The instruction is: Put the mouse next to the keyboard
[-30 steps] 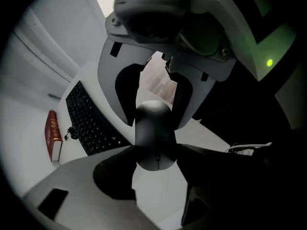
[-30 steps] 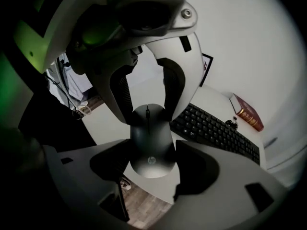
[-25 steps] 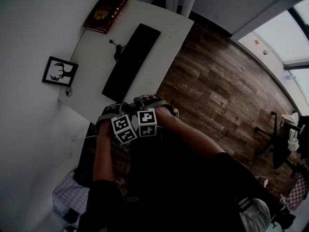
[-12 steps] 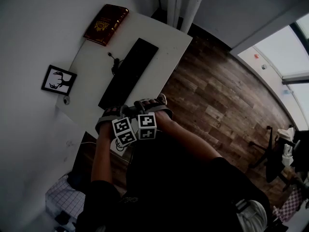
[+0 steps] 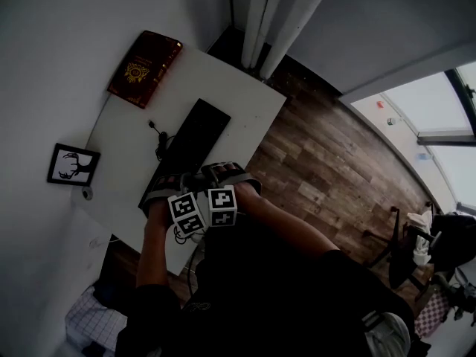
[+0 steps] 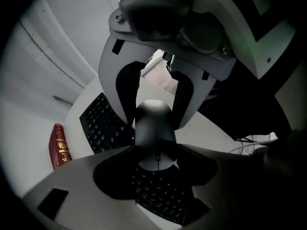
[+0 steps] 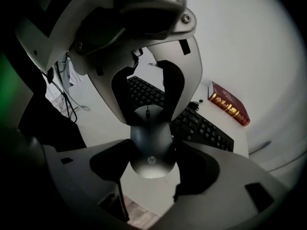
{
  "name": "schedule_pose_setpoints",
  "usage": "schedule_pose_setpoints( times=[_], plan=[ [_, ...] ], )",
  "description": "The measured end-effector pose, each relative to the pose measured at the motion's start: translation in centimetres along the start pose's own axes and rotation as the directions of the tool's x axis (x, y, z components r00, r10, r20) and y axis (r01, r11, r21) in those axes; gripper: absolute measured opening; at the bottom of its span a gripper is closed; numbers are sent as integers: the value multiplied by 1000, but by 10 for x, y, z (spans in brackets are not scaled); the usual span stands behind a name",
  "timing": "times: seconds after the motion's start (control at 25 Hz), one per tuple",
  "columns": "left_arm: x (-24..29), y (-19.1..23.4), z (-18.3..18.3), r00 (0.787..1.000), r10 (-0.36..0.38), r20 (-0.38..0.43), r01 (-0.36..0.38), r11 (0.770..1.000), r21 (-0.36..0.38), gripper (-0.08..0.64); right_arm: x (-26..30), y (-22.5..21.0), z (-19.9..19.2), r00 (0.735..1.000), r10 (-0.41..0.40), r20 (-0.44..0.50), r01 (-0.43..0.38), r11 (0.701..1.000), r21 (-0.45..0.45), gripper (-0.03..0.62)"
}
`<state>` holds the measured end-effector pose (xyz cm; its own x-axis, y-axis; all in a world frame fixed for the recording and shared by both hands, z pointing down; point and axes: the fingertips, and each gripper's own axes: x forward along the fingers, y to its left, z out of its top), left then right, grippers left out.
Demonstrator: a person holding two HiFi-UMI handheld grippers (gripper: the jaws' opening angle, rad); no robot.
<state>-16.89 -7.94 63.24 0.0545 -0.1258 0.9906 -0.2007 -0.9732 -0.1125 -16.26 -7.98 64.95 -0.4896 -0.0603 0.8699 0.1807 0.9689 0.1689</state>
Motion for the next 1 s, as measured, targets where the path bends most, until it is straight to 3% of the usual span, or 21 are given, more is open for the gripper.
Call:
schedule_pose_setpoints(
  times=[0.32, 0.56, 1.0],
  plan=[
    [16, 67, 32, 999, -16, 35, 14, 999, 49, 264, -2, -66, -38, 999, -6, -38, 8, 999, 47, 307],
    [16, 102, 49, 999, -9, 31, 5, 991, 131, 264, -9, -101, -52, 997, -49, -52, 55, 992, 114, 307],
    [28, 166, 87, 1000, -6, 29, 1, 987, 161, 264, -15, -164, -92, 995, -79, -53, 85, 987, 134, 307]
  ],
)
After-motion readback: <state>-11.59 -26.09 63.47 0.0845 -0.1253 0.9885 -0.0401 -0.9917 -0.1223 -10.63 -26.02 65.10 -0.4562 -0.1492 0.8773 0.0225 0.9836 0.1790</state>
